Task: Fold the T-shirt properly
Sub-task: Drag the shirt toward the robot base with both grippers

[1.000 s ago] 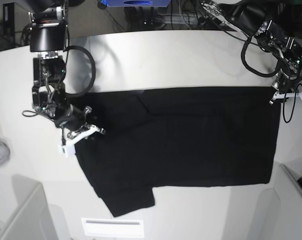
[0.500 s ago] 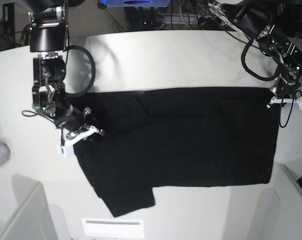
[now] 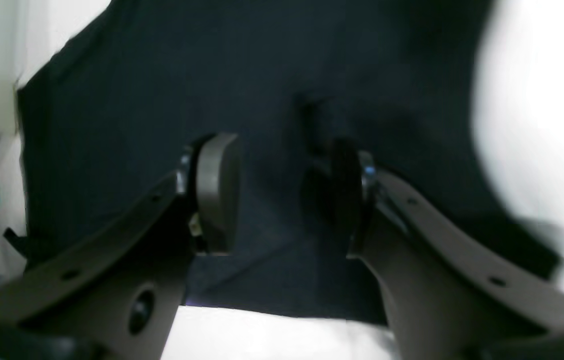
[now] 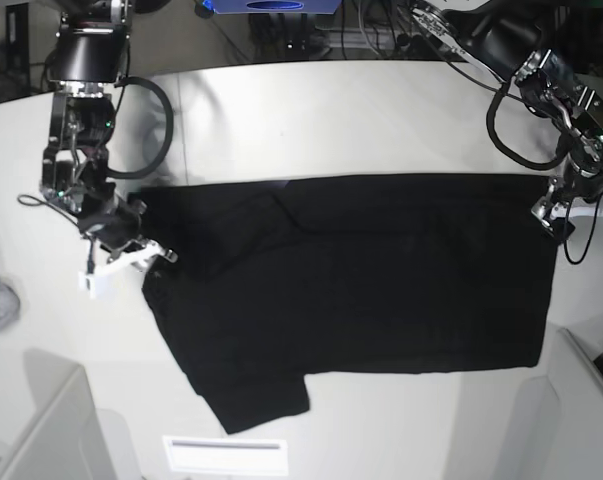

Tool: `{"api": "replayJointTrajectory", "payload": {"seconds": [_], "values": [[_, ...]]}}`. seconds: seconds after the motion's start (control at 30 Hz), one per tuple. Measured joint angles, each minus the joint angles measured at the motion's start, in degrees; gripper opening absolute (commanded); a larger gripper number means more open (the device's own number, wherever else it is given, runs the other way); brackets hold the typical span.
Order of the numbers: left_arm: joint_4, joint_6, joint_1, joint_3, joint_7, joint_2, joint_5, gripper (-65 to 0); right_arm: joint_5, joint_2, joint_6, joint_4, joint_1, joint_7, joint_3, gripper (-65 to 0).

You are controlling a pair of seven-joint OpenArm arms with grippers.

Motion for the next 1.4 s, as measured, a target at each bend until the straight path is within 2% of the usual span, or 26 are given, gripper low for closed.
{"api": "replayJointTrajectory", "payload": {"seconds": [0.1,0.23,0.3,0.37,0.43,0.53,0.6,0.67,0.73,0.87,1.0,1.2,1.3,1.4], "values": [[4.48,-0.13,2.14,0.13,-0.61,0.2,-0.74,-3.3,0.33,-0.09,-0.09,6.01,-3.74,0.85,1.53,-38.6],[5.73,-0.35,7.58,0.02,0.0,3.21,0.11,-3.3,0.87,-0.35,0.04,12.0,-11.28,5.53,3.91,-38.1],[5.2,-5.07,9.09,-1.9,0.59,3.87,-0.52,-3.3,0.59,-0.66,-1.4,13.42,-15.19,7.65,5.46,-37.5],[3.89,-8.83,9.16,-6.73,-0.31,3.96,-3.96,-3.3,0.2,-2.19,-4.68,14.19,-18.49,10.08,6.8,-33.9],[1.46,-10.97,9.29,-11.17,-0.9,3.63,-5.99,-3.3,0.24,-3.23,-6.19,14.16,-20.44,10.27,6.91,-31.1],[-4.04,-10.88,9.9,-12.48,-0.59,3.19,-6.75,-3.3,0.92,-5.05,-6.21,14.21,-22.86,13.0,6.8,-30.0],[-7.02,-12.13,9.4,-11.67,-0.13,2.75,-7.13,-3.5,0.96,-5.75,-6.23,14.16,-24.57,14.58,6.75,-30.0],[-9.11,-12.66,8.31,-11.61,-0.39,1.18,-8.17,-3.5,0.5,-6.51,-6.43,13.66,-25.31,15.04,6.73,-30.0],[-10.05,-13.7,7.56,-11.76,-2.71,0.83,-7.54,-3.5,0.66,-6.69,-6.4,12.48,-24.83,15.08,6.75,-30.0],[-12.52,-13.66,7.26,-10.8,-6.78,0.76,-7.39,-3.5,0.68,-6.8,-6.36,10.97,-24.28,15.56,6.75,-30.0],[-16.2,-13.64,6.45,-6.69,-7.48,-2.36,-8.2,-3.5,0.68,-6.69,-6.38,10.05,-24.52,15.47,6.86,-30.0],[-17.62,-13.64,3.93,-6.34,-7.45,-2.56,-8.11,-3.9,0.68,-6.82,-6.38,6.78,-22.29,16.02,6.91,-30.2],[-17.84,-13.62,3.69,-6.34,-7.26,-2.54,-8.09,-11.7,1.14,-7.06,-6.38,5.01,-21.66,16.06,6.91,-30.2],[-18.01,-13.62,3.61,-6.38,-6.93,-2.36,-7.87,-20.6,1.11,-6.99,-6.38,2.91,-20.41,18.93,6.93,-29.9]]}}
